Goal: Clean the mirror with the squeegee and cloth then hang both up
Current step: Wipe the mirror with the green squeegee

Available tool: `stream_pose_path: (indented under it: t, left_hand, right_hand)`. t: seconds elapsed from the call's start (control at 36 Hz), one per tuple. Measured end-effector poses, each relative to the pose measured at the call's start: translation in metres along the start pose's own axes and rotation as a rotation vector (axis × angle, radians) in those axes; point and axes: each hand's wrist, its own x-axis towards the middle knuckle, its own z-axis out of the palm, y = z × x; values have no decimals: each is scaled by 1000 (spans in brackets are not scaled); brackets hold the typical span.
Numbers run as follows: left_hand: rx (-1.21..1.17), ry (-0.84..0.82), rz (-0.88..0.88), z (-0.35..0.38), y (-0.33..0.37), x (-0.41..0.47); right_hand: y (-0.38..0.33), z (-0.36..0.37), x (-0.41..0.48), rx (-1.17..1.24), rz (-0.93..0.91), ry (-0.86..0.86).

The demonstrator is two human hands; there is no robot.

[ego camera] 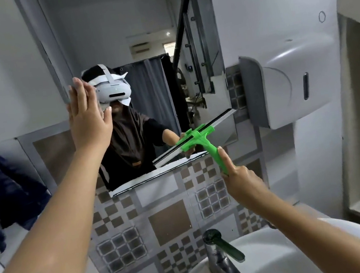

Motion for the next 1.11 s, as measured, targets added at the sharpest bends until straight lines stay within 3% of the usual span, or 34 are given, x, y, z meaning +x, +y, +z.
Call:
stream_pose_path:
  t: [0.17,0.58,0.81,1.11]
  left_hand:
    - [4,-6,-3,-1,0,0]
    - [2,-8,5,-1,-2,-4]
    - [14,-15,54,-3,-10,-8]
    - [35,-71,128,1,-15,-30]
  right_hand:
    - [-15,11,-9,225,82,-59]
    - [-60,50,-23,647,243,1]
    - [-85,67,-42,631,199,-10]
    - [-102,91,-64,405,59,-14]
